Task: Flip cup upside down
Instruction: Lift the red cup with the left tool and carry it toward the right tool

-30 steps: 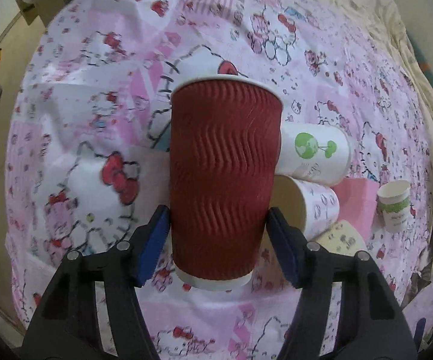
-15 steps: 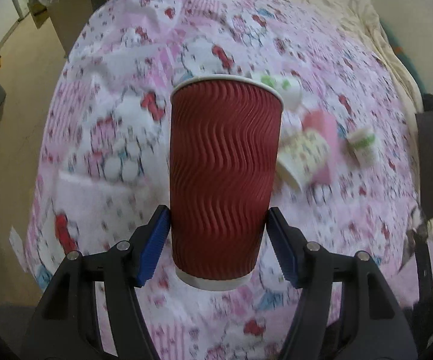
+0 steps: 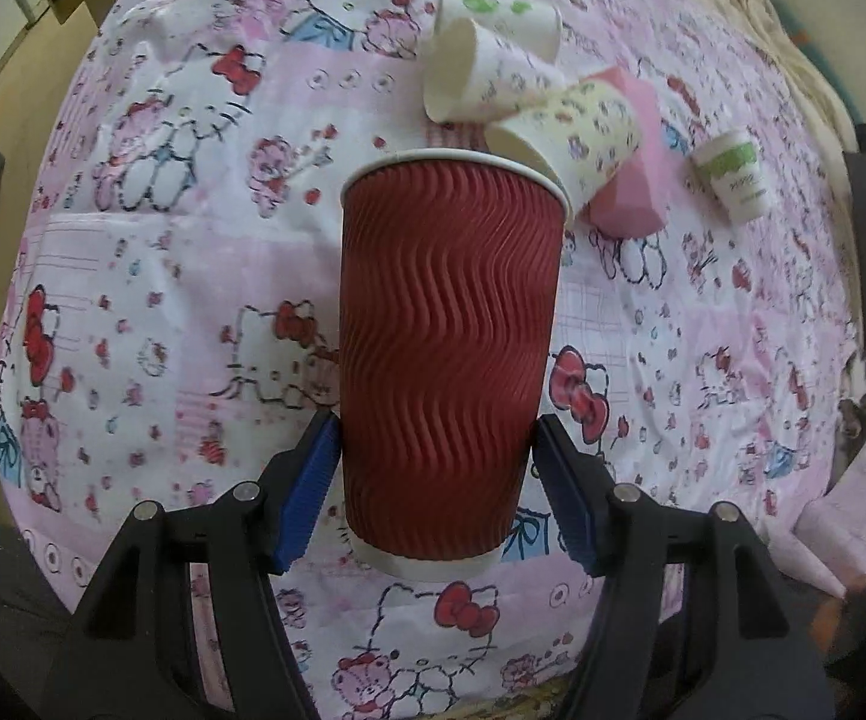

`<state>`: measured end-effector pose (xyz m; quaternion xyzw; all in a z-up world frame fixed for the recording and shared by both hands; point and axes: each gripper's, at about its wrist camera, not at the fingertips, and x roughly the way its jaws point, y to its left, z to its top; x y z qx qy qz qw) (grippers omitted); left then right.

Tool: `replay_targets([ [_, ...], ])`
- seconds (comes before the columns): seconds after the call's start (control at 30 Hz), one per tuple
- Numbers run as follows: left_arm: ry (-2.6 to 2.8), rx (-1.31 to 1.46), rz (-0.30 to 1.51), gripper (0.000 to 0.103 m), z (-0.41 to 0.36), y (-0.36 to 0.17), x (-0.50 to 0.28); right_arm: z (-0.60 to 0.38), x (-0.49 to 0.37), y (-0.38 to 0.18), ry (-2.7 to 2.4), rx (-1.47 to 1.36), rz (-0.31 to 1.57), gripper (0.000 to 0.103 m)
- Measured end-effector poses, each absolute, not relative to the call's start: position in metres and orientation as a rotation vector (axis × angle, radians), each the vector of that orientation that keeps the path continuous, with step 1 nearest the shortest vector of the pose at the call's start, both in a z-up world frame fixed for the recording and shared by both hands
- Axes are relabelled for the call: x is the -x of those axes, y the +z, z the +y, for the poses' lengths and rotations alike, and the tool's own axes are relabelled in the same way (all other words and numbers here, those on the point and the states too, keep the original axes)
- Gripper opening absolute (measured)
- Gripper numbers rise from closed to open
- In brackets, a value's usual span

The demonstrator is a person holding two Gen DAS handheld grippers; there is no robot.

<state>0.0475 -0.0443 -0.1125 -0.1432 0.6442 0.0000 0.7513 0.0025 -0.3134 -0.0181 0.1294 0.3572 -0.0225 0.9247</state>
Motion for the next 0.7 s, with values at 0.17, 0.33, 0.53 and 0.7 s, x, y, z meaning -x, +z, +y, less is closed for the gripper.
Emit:
replay_targets([
  [0.17, -0.004, 0.277, 1.420, 0.063, -0.058, -0.127, -0.052, -0.319, 0.000, -0.018, -0.045, -0.270, 0.732, 0.103],
  [0.33, -0.003, 0.271, 1.421, 0.064, -0.060, -0.127, -0.054, -0.324, 0.003, -0.017, -0.038, -0.274, 0.729, 0.103],
  [0.53, -0.065, 0.374, 1.438, 0.077, -0.049, -0.122, -0.053, -0.323, 0.003, -0.018, -0.036, -0.273, 0.726, 0.103],
  [0.7, -0.109, 0.361, 1.379, 0.079, -0.036, -0.093, -0.044, -0.319, 0.003, -0.019, -0.032, -0.264, 0.735, 0.103],
])
